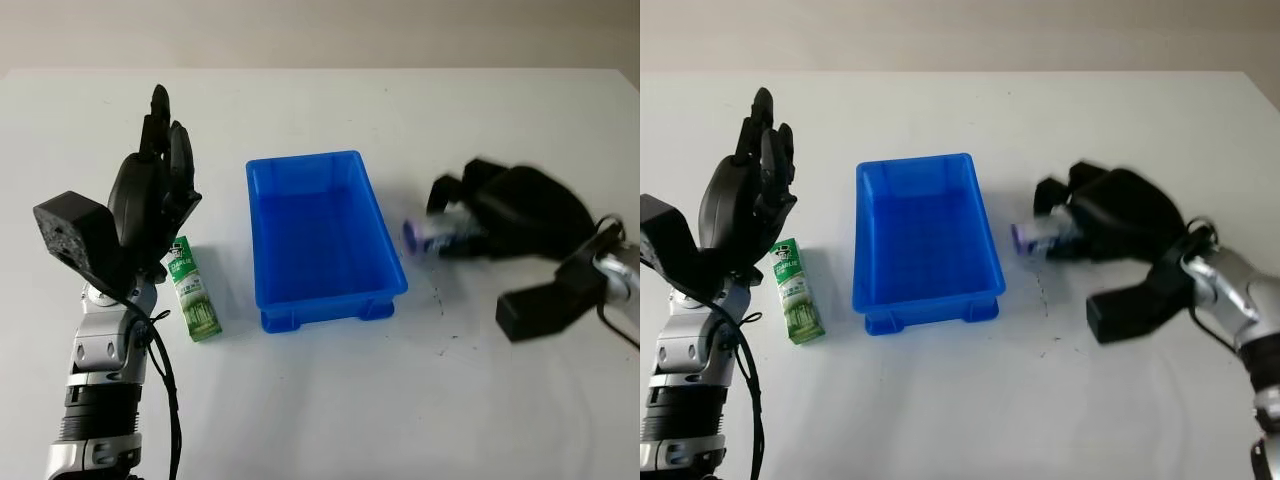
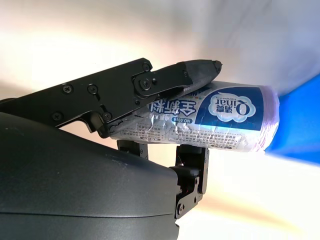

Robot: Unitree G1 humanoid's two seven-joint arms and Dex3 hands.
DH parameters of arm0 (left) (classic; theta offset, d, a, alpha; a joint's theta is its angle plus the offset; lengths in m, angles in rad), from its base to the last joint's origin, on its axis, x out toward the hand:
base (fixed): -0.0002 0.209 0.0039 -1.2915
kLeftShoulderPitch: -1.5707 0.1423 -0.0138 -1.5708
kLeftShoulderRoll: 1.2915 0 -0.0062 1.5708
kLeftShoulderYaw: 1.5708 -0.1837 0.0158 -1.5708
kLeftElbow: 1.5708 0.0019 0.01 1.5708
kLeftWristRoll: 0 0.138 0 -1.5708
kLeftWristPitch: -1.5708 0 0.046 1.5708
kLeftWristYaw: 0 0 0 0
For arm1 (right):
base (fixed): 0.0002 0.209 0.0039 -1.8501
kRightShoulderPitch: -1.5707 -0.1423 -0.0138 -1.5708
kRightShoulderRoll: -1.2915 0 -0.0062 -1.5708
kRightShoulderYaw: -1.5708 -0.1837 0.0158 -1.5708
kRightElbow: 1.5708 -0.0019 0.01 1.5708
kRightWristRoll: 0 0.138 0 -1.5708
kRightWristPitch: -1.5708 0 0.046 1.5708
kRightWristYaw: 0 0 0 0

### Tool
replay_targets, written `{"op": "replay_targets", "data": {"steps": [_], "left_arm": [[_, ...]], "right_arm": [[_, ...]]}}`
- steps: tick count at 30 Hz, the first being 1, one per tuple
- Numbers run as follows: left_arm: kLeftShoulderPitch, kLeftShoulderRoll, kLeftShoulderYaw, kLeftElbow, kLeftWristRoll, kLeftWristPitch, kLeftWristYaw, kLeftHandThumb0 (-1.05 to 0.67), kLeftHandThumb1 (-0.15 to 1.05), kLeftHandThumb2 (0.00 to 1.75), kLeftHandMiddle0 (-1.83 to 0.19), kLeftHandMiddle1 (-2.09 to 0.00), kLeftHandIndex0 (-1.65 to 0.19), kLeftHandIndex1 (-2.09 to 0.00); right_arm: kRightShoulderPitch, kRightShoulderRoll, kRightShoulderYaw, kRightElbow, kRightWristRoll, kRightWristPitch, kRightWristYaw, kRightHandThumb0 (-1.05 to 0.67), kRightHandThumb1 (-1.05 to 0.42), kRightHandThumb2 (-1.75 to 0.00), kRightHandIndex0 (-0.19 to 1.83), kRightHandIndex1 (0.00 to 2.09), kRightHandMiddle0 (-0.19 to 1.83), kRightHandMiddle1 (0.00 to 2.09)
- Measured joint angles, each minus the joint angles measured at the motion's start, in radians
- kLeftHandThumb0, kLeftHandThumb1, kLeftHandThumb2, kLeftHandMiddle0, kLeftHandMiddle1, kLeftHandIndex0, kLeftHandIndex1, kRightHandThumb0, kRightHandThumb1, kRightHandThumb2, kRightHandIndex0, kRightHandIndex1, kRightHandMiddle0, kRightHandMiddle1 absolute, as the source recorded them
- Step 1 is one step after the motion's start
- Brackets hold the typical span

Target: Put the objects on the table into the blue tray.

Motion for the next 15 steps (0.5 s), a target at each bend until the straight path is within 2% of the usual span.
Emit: {"op": "replay_targets", "data": {"steps": [7, 12, 15], "left_arm": [[0.0, 0.0, 0.0, 0.001, 0.001, 0.0, 0.002, -0.77, 1.05, 0.71, 0.19, 0.0, 0.19, 0.0], [-0.001, -0.001, -0.001, -0.001, 0.001, 0.006, 0.003, -0.77, 1.05, 0.71, 0.19, 0.0, 0.19, 0.0], [-0.001, -0.001, -0.001, -0.002, 0.0, 0.005, 0.0, -0.76, 1.05, 0.72, 0.19, 0.0, 0.19, 0.0]], "right_arm": [[-0.175, 0.02, 0.028, 0.121, -0.019, 0.076, -0.091, -0.47, -1.05, -0.11, 0.84, 2.09, 0.67, 2.09], [-0.215, 0.117, 0.023, 0.078, 0.084, 0.057, -0.085, -0.46, -1.05, -0.15, 0.95, 2.09, 0.76, 2.09], [-0.206, 0.178, 0.032, -0.005, 0.149, -0.002, -0.027, -0.48, -1.05, -0.19, 0.89, 2.09, 0.7, 2.09]]}}
